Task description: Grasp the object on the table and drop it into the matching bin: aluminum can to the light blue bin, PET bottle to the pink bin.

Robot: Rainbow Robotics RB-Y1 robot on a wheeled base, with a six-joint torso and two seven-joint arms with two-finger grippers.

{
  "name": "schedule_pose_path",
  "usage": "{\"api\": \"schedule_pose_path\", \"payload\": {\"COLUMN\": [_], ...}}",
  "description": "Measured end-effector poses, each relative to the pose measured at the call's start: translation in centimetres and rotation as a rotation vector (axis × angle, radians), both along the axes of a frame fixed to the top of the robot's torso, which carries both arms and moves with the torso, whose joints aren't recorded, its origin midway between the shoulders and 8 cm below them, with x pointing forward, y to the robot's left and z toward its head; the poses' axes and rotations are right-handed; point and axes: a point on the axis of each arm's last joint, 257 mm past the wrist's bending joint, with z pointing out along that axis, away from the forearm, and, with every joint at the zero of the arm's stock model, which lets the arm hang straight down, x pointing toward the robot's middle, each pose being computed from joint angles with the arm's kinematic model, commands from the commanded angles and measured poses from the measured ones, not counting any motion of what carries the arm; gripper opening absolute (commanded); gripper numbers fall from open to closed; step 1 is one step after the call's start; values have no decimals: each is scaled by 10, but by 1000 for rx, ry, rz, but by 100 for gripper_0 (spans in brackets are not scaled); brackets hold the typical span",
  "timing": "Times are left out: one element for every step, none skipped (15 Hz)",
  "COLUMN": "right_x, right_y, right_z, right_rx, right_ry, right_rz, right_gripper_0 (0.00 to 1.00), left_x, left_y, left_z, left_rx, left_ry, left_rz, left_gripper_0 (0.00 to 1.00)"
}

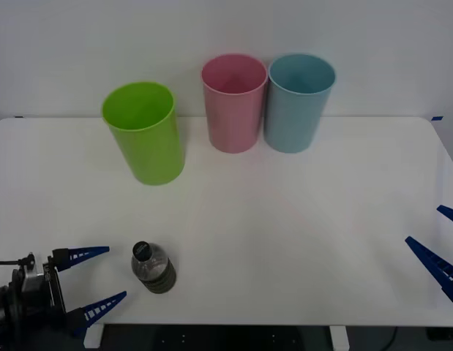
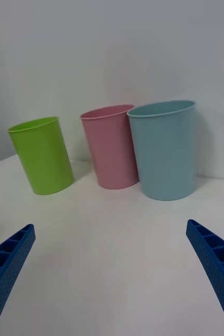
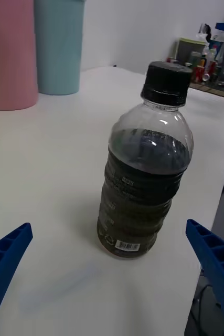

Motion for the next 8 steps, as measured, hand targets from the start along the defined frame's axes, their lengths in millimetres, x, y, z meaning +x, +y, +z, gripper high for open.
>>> {"api": "schedule_pose_path", "payload": {"right_x": [0,0,0,0,0,0,0,0], "right_y": [0,0,0,0,0,0,0,0], "right_z": [0,0,0,0,0,0,0,0], "right_rx": [0,0,0,0,0,0,0,0], "right_ry": [0,0,0,0,0,0,0,0], "right_rz": [0,0,0,0,0,0,0,0], "right_gripper_0": [100,100,100,100,100,100,100,100], "left_x": [1,3,4,6,8,11,12,13], "left_y": [-5,-8,-11,-15,-18,-22,-27,-31], "left_z": [-4,-8,-11,-13,-15,-16,-16,-15], "left_rx": [0,8,11,7,3,-4,-10,-18], "left_ry": [-15,-37,-51,-62,-68,-67,-68,-69], "left_rz": [-11,-22,-29,-35,-40,-46,-55,-59], "left_gripper_0": [100,100,100,100,100,100,100,100]}}
